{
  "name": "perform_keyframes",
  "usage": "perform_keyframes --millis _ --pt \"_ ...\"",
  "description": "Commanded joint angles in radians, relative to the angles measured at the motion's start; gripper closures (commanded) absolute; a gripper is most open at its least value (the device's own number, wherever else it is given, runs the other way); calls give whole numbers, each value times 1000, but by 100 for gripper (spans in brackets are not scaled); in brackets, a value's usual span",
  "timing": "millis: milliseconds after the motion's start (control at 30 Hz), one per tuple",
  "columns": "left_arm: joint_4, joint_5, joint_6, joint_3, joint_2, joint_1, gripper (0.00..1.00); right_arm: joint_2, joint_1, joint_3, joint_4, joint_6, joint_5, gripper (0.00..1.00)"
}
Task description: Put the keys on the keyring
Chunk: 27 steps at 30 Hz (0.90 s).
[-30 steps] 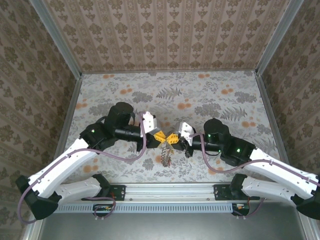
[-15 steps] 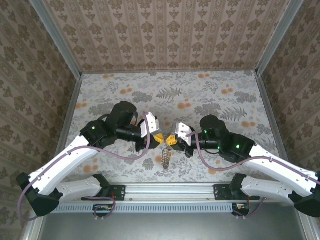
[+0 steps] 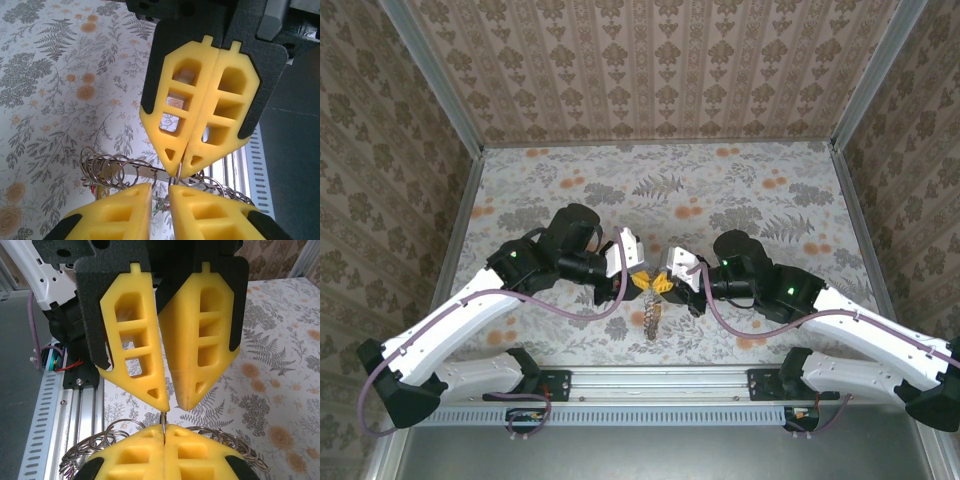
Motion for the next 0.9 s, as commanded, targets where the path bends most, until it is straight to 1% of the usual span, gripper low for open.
perform_keyframes --millis 0,100,500,733,867 --pt "-4 33 3 15 -7 -20 77 0 2 38 45 -17 2 100" --pt "-8 28 -3 5 -18 -20 72 -3 1 38 39 -16 11 100" --pt "-20 1 -8 -12 -27 -35 62 -6 2 40 14 -13 27 100" --pt "-20 -23 -9 -10 -31 -52 62 -8 2 36 23 -12 15 100" --pt "-6 -36 1 -5 -9 -63 67 -13 4 30 30 -11 3 100"
